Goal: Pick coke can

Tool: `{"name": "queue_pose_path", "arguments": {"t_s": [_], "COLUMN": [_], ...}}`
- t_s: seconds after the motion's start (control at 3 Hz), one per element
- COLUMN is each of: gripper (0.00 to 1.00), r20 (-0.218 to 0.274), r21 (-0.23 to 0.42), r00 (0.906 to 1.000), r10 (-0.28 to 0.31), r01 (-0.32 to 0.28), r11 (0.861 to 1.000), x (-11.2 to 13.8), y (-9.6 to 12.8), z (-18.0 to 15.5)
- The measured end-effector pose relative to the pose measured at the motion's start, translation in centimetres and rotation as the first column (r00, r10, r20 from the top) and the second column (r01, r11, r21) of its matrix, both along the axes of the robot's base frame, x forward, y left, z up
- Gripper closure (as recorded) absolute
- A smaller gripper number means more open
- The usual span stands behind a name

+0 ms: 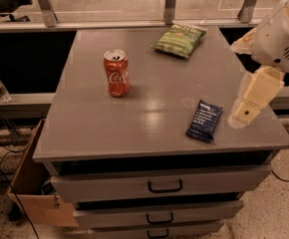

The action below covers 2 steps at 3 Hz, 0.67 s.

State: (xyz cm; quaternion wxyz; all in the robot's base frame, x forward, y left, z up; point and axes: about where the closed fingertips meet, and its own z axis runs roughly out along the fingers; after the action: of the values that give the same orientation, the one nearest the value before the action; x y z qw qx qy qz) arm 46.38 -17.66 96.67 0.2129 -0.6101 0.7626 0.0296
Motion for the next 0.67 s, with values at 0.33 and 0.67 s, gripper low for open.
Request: {"name": "queue_pose_path", "arguments": {"t_s": [0.33,0.67], "gripper": [0.00,0.00], "r20": [-0.019,-0.025], "r21": [0.132,0.265], "r00": [0.9993,0.9985], "r10": [0.031,0.048], "r01": [-0.028,-0.040], "r11": [0.991,0.964], "x": [3.6,6.9], "y": [4.5,8.1], "z": [-2.2,-3.5]}}
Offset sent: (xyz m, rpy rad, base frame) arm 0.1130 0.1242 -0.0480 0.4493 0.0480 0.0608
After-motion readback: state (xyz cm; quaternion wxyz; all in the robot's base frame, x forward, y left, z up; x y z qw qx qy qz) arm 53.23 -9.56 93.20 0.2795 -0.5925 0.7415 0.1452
